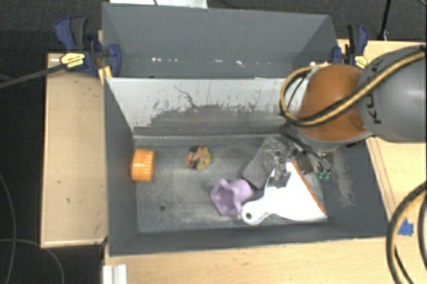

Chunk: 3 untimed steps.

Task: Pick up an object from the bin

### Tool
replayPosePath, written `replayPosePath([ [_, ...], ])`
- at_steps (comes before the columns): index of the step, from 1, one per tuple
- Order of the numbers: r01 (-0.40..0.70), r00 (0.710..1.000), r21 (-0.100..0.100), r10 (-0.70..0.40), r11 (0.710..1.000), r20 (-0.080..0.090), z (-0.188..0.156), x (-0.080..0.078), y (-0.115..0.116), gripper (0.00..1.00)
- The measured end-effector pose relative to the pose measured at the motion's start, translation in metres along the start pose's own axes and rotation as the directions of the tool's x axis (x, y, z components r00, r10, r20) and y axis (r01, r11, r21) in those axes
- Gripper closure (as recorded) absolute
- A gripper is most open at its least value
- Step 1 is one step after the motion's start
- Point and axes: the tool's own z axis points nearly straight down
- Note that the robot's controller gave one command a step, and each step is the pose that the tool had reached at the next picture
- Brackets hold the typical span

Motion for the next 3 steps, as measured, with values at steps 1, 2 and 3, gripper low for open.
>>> replayPosePath([
  [1, -0.001, 1.0, 0.0, 0.001, 1.0, 0.0, 0.0, 0.0, 0.0, 1.0],
  [2, 0.009, 1.0, -0.004, -0.009, 1.0, -0.015, -0.045, 0.006, 0.003, 1.0],
  [3, 0.102, 0.995, -0.005, -0.102, 0.995, -0.009, -0.139, 0.03, -0.004, 1.0],
])
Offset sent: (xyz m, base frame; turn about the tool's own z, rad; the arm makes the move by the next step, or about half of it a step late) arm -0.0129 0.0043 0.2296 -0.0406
